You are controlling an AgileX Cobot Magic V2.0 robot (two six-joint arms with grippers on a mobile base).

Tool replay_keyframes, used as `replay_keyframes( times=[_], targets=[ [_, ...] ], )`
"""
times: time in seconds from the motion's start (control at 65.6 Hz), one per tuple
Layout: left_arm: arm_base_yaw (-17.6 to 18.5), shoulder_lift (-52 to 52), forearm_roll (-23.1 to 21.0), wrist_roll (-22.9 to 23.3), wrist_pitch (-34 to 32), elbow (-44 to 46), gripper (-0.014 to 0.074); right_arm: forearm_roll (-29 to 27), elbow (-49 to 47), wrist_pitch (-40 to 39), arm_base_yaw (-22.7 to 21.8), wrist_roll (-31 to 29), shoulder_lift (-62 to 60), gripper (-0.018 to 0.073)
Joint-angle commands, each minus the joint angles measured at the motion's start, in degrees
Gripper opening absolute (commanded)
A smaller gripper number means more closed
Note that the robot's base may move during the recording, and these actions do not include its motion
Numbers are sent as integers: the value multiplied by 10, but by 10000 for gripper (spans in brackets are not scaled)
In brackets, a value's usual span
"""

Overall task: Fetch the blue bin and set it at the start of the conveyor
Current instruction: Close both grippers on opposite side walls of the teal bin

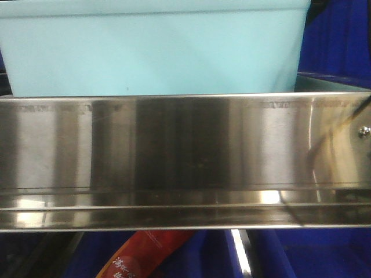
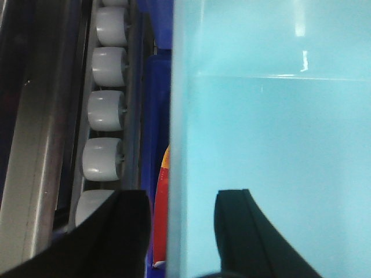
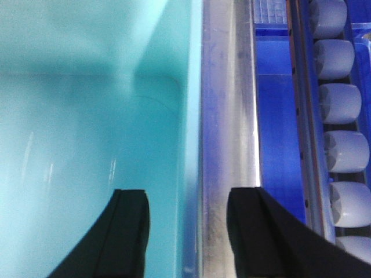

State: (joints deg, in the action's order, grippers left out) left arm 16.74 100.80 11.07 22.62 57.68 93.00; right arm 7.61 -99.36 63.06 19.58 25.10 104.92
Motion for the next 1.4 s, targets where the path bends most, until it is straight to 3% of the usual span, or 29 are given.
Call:
replay_keyframes(
  times=[0.0,1.235,1.311,1.387],
  targets=[
    [-1,0,-3,4,-1,2,202,0,-5,-5,-3,-2,-1,223],
    [-1,2,-3,4,16,3,202,0,-6,6,-3,-2,-2,221],
    [-1,2,-3,5,16,3,194,0,-6,7,-3,-2,-2,174],
    [-1,2,-3,5,16,3,143,0,-6,7,-3,-2,-2,68]
  ],
)
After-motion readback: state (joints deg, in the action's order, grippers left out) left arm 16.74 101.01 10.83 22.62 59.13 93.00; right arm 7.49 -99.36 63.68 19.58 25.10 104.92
